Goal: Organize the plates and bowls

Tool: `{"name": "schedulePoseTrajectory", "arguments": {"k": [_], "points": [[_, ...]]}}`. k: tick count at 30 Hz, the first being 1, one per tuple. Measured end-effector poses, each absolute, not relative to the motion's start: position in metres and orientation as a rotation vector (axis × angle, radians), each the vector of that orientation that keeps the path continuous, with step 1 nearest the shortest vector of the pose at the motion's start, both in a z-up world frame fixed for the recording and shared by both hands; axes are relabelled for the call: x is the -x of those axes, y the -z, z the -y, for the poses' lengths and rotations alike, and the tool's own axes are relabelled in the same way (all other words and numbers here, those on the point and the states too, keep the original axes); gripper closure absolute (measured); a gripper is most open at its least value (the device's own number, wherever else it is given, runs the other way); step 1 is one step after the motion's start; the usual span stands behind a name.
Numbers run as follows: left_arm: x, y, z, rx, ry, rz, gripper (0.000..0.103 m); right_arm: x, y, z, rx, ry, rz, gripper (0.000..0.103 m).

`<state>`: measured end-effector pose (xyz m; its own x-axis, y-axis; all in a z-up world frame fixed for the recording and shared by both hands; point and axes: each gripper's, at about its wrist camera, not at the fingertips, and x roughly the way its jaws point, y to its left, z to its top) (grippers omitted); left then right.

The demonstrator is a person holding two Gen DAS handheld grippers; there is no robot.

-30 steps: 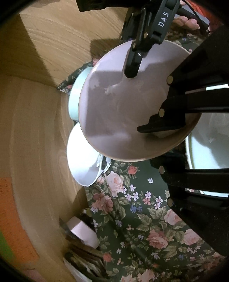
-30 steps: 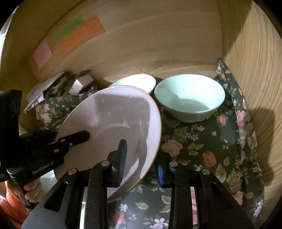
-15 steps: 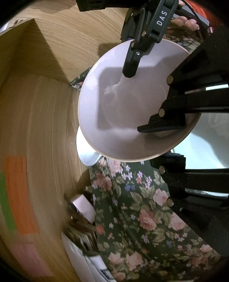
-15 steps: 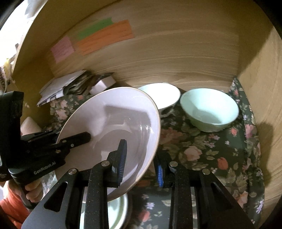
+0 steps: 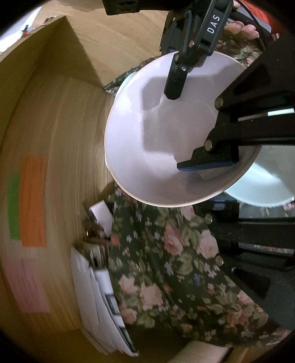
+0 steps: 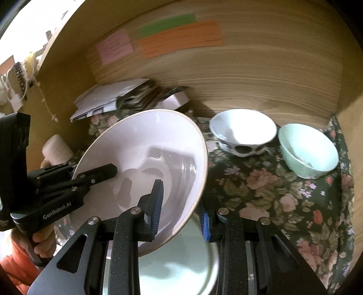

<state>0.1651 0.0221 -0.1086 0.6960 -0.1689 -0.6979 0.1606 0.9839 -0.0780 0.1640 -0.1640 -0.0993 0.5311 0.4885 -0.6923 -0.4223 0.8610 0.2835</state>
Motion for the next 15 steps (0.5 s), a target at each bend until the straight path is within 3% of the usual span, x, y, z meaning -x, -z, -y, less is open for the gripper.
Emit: {"name": "schedulePoseTrajectory", "arguments": {"k": [15], "points": [[-0.126, 0.111, -0.082, 0.077, 0.085, -0.753, 0.084, -0.145, 0.100, 0.106, -0.028, -0.646, -0.868, 0.077]]}}
